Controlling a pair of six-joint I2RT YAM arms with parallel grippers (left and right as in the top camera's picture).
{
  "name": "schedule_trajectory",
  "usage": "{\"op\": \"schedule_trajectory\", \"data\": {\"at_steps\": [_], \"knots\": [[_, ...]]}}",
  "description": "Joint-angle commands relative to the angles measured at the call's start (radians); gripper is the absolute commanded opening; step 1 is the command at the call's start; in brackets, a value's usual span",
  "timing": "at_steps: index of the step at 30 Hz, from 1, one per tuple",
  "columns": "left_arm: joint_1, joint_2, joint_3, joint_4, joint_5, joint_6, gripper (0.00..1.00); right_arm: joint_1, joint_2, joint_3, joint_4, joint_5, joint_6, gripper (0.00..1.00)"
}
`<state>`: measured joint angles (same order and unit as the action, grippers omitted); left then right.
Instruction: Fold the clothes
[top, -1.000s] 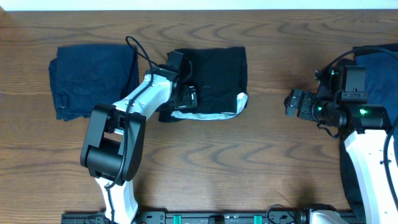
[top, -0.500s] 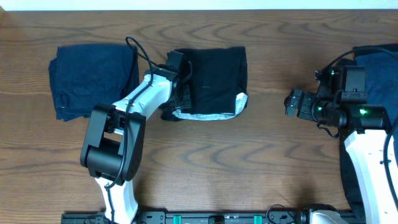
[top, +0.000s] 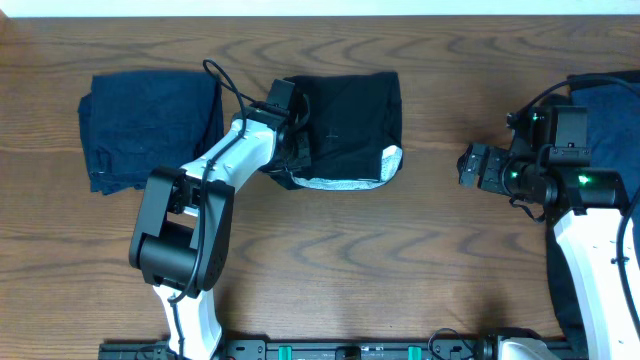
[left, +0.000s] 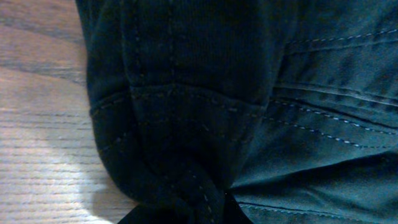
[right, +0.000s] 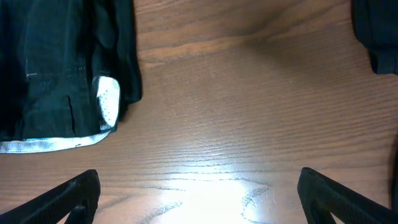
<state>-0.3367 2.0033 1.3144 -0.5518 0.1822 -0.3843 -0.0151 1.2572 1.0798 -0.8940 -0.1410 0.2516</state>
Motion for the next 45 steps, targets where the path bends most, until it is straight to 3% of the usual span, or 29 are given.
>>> {"op": "schedule_trajectory", "data": {"at_steps": [1, 8, 13, 27, 40, 45], "knots": [[-0.003, -0.013, 0.019, 0.004, 0.019, 0.042, 0.06, -0.004, 0.0, 0.003, 0.0, 0.003, -0.013, 0.99], [-0.002, -0.113, 0.066, -0.029, -0.024, 0.173, 0.06, -0.004, 0.0, 0.003, 0.0, 0.003, -0.013, 0.99], [0.0, -0.187, 0.067, -0.077, -0.179, 0.191, 0.06, -0.004, 0.0, 0.003, 0.0, 0.003, -0.013, 0.99], [0.014, -0.333, 0.068, -0.034, -0.518, 0.404, 0.06, -0.004, 0.0, 0.003, 0.0, 0.003, -0.013, 0.99], [0.219, -0.373, 0.089, 0.022, -0.528, 0.497, 0.06, -0.004, 0.0, 0.003, 0.0, 0.003, -0.013, 0.99], [0.286, -0.397, 0.089, 0.076, -0.528, 0.606, 0.06, -0.004, 0.0, 0.003, 0.0, 0.003, -0.013, 0.99]]}}
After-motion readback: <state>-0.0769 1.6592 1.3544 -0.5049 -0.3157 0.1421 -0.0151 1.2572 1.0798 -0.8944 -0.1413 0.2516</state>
